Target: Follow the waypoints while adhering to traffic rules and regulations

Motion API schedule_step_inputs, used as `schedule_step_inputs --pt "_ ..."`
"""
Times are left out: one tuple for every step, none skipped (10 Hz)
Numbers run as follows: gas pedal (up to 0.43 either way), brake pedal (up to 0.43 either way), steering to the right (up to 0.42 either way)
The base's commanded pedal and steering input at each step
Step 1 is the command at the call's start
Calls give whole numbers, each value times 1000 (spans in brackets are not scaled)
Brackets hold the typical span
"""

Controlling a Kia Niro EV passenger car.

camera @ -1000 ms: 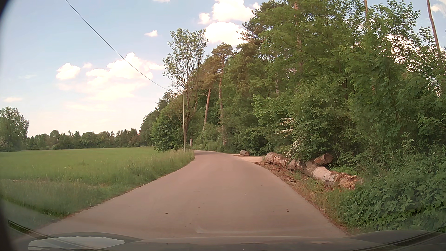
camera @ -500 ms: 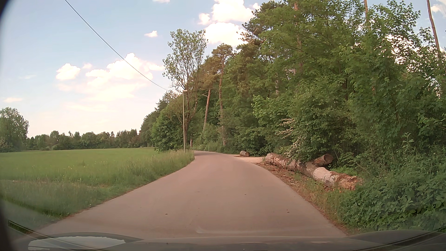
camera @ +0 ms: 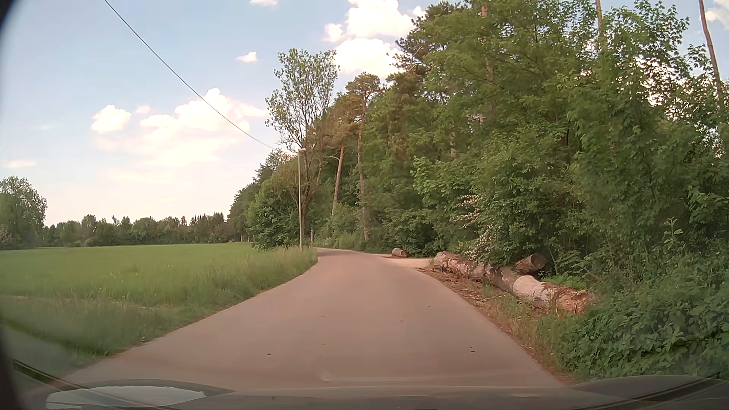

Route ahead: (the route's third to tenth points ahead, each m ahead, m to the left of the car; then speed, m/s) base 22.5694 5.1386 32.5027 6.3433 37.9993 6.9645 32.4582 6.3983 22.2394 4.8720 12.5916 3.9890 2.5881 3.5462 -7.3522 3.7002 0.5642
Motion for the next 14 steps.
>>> schedule_step_inputs --pt "169 18 3" --pt "169 18 12" --pt "169 18 18" --pt "177 18 21" --pt "228 24 19" --pt "240 18 15" --pt "240 18 11" --pt "240 18 10" --pt "240 18 8" --pt "228 24 1" --pt "228 18 -2" --pt "228 18 -2" --pt "228 18 -2" --pt "228 18 -4"
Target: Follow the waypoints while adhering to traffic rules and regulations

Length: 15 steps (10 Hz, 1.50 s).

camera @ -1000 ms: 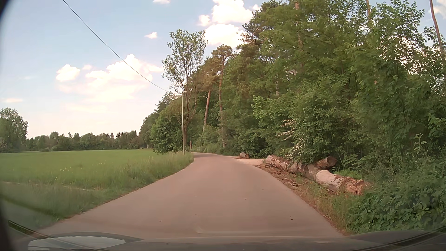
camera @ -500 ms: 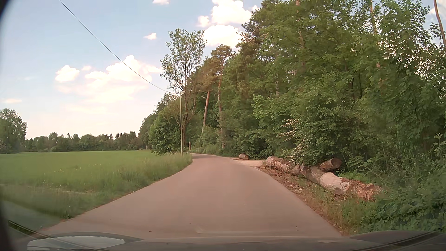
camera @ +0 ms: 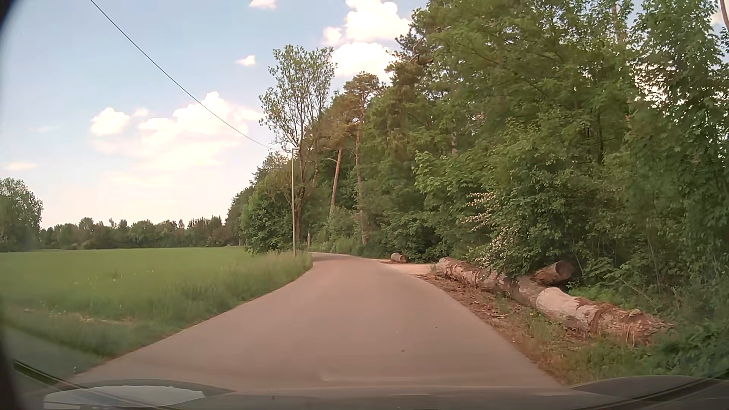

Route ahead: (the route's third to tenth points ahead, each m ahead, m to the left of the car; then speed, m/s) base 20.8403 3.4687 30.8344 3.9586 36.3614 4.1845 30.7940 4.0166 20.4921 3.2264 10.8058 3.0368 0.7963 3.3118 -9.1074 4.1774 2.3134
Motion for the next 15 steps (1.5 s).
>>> schedule_step_inputs --pt "228 18 -8" --pt "228 24 -12" --pt "228 18 -13" --pt "228 18 -13" --pt "228 18 -13" --pt "220 18 -13" --pt "220 18 -12" --pt "197 18 -11" --pt "189 18 -11" --pt "177 18 -12" --pt "118 18 -11" --pt "110 18 -9" --pt "110 24 -5" --pt "110 18 -3" --pt "110 18 -3"
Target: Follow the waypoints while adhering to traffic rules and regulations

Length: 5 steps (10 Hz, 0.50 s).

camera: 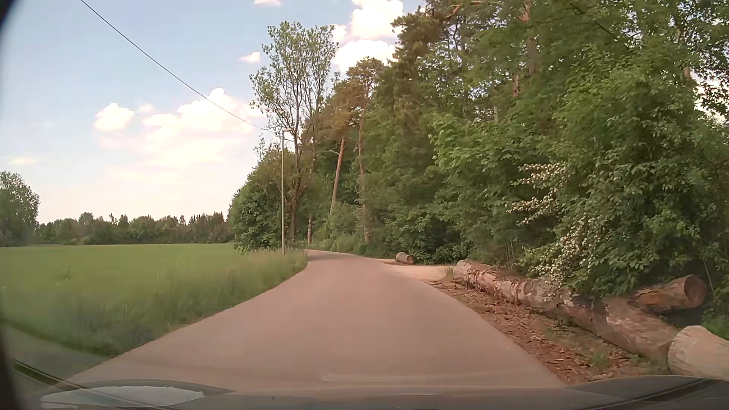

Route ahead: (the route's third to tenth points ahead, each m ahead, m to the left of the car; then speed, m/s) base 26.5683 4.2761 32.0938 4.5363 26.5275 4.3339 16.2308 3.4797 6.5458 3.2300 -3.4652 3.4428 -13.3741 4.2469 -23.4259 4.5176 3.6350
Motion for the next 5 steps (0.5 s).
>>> schedule_step_inputs --pt "110 18 -4" --pt "110 18 -9" --pt "110 24 -10" --pt "110 18 -10" --pt "110 18 -10"
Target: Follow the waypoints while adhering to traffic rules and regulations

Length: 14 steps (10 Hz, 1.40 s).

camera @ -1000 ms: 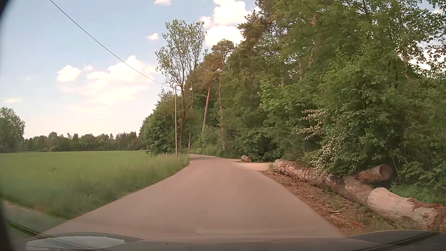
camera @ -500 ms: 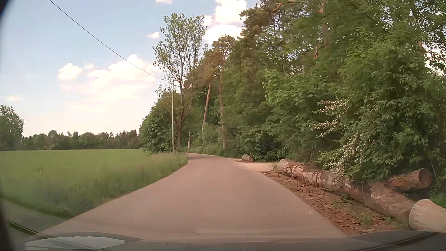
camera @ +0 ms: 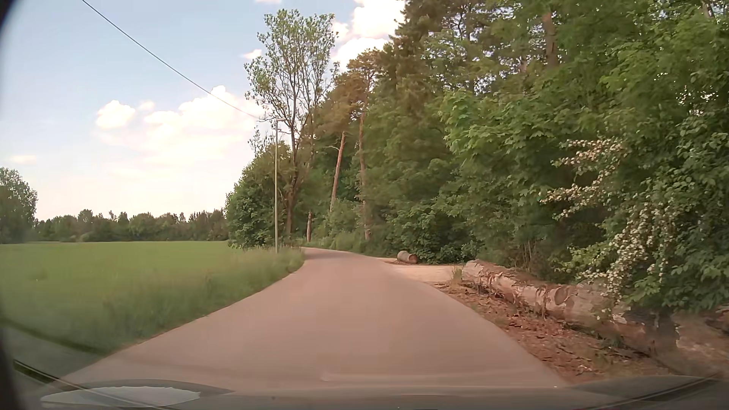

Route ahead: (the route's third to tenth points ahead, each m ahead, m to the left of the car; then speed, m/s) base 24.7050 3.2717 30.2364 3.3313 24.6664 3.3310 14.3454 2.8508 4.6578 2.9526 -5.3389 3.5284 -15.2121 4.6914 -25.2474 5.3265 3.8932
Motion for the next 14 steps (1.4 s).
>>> schedule_step_inputs --pt "110 18 -10" --pt "110 24 -11" --pt "110 18 -12" --pt "110 18 -12" --pt "110 18 -11" --pt "110 18 -12" --pt "110 18 -12" --pt "98 18 -11" --pt "79 18 -8" --pt "79 18 -8" --pt "79 18 -8" --pt "67 18 -9" --pt "59 18 -11" --pt "39 18 -17"
